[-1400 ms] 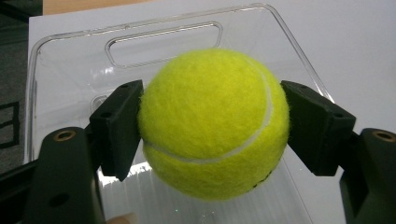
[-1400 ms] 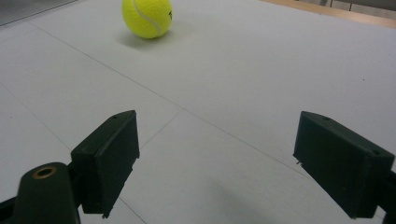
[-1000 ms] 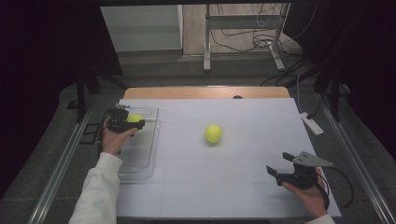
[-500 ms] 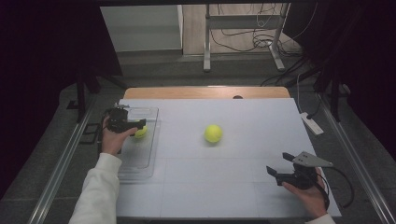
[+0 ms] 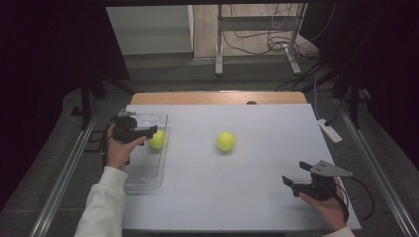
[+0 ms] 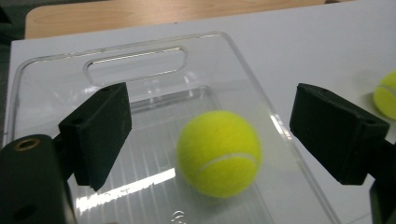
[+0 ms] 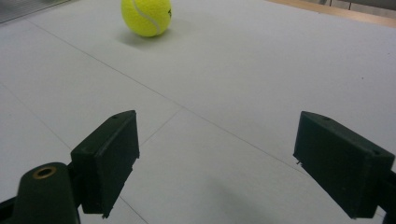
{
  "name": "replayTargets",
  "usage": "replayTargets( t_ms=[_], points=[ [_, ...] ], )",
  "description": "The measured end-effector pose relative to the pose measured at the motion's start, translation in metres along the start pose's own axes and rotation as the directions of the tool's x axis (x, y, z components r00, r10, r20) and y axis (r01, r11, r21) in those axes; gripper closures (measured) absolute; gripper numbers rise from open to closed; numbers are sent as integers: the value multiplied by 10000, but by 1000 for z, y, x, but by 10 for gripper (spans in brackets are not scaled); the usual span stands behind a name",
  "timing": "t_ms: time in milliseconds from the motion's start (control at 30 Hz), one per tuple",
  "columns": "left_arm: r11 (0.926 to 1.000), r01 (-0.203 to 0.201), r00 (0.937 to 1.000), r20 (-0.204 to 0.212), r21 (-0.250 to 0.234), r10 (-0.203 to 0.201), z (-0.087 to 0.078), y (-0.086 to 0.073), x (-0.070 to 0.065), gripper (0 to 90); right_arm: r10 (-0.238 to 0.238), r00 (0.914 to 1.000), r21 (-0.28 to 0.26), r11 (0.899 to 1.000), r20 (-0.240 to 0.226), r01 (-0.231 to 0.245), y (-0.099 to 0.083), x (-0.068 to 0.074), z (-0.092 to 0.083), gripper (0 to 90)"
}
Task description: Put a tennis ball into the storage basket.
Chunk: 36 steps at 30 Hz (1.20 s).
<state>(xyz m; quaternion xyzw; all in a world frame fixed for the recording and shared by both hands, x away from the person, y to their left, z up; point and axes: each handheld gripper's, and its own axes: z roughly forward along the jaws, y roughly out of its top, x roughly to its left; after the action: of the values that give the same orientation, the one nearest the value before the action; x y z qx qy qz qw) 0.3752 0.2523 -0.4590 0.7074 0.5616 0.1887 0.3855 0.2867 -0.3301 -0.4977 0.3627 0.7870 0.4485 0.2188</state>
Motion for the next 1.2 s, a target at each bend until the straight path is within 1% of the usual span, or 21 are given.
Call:
replayTargets(
  t_ms=[133, 200, 267, 367, 433, 533, 633, 667, 767, 800, 867, 900, 933, 1000, 1200],
  points=[
    [9995, -235, 9993, 298, -217, 241, -7, -2, -9, 147, -6, 10000, -9, 10000, 15, 6, 0, 0, 0, 145],
    [9991, -303, 9988, 381, -286, 313, -9, -3, -12, 149, -7, 10000, -11, 10000, 21, 7, 0, 0, 0, 146],
    [9989, -343, 9984, 431, -334, 357, -10, -3, -14, 149, -7, 10000, -11, 10000, 25, 7, 0, 0, 0, 146],
    [9983, -341, 9971, 662, -474, 372, -14, -3, -17, 150, -17, 10000, -19, 10000, 38, 18, 0, 0, -1, 146],
    [9978, -419, 9965, 696, -506, 454, -14, -3, -18, 150, -25, 10000, -5, 10000, 70, 25, 0, 0, -1, 146],
    [9972, -511, 9946, 876, -555, 558, -15, -3, -20, 149, 5, 10000, -31, 10000, 64, -5, -1, 0, -2, 146],
    [9967, -538, 9933, 988, -610, 596, -15, -3, -22, 149, 5, 10000, -28, 10000, 67, -5, -1, 0, -2, 146],
    [9959, -622, 9916, 1097, -661, 692, -16, -3, -24, 150, -4, 10000, -26, 10000, 67, 4, -1, 1, -2, 146],
    [9950, -656, 9872, 1403, -759, 758, -18, -3, -27, 150, -10, 10000, -24, 10000, 71, 10, -1, 1, -2, 146],
    [9950, -656, 9872, 1403, -759, 758, -18, -3, -27, 150, 0, 10000, -26, 10000, 81, 0, -1, 1, -2, 146],
    [9935, -794, 9819, 1652, -821, 922, -19, -3, -34, 150, 1, 10000, -28, 10000, 82, -1, -1, 1, -2, 146],
    [9925, -874, 9800, 1713, -853, 1010, -18, -3, -36, 151, 0, 10000, -24, 10000, 80, 0, -1, 1, -2, 146],
    [9925, -874, 9800, 1713, -853, 1010, -18, -3, -36, 152, 0, 10000, -24, 10000, 80, 0, -1, 1, -2, 146],
    [9913, -943, 9761, 1876, -915, 1102, -19, -3, -40, 153, 3, 10000, -16, 10000, 57, -3, -1, 1, -2, 146],
    [9907, -900, 9680, 2251, -1017, 1111, -20, -2, -46, 157, 1, 10000, -20, 10000, 60, -1, -1, 0, -2, 146]
  ],
)
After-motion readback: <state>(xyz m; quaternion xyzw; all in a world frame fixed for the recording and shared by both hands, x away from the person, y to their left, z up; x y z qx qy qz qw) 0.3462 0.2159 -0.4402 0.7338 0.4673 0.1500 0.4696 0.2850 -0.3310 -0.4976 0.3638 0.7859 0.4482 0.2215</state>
